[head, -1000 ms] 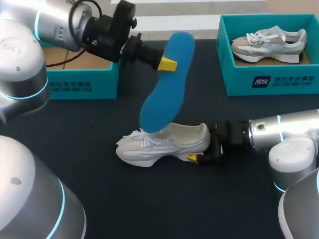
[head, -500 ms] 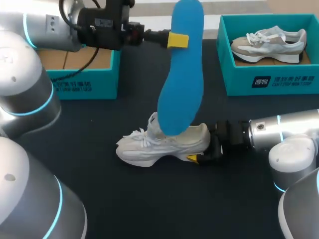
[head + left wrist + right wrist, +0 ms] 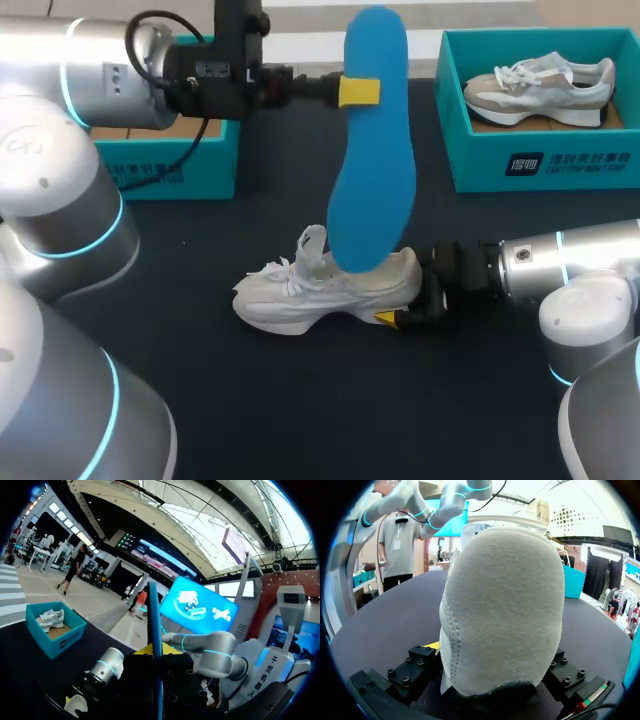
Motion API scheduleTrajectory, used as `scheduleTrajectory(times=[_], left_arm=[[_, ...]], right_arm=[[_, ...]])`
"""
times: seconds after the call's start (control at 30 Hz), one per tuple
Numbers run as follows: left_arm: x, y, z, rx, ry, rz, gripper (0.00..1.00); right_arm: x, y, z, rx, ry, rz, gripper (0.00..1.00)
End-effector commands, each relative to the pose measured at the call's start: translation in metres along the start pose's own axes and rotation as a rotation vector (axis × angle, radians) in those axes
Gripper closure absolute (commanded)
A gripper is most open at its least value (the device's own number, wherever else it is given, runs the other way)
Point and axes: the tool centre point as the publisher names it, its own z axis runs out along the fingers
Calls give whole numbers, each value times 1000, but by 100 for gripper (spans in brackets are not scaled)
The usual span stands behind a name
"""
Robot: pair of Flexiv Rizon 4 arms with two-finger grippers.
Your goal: Take the shoe out of the shoebox, open the shoe tongue, remove and reinsert the insole, then place the shoe into the shoebox
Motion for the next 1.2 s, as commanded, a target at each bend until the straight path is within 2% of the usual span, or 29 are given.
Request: scheduleTrajectory(times=[0.03,0.17,0.4,0.7,0.93,1.2], left_arm=[[14,-6,4,35,-64,-31,100],[23,-15,8,62,-92,-106,100],[46,-22,18,33,-50,-224,100],[64,-15,21,-4,76,-327,100],[76,-5,25,1,113,-412,100],[82,-5,23,23,139,-492,100]], right_arm=[[0,-2,3,5,-1,0,100],[0,-2,3,5,-1,0,100],[0,-2,3,5,-1,0,100],[0,-2,3,5,-1,0,100],[0,-2,3,5,-1,0,100],[0,-2,3,5,-1,0,100]])
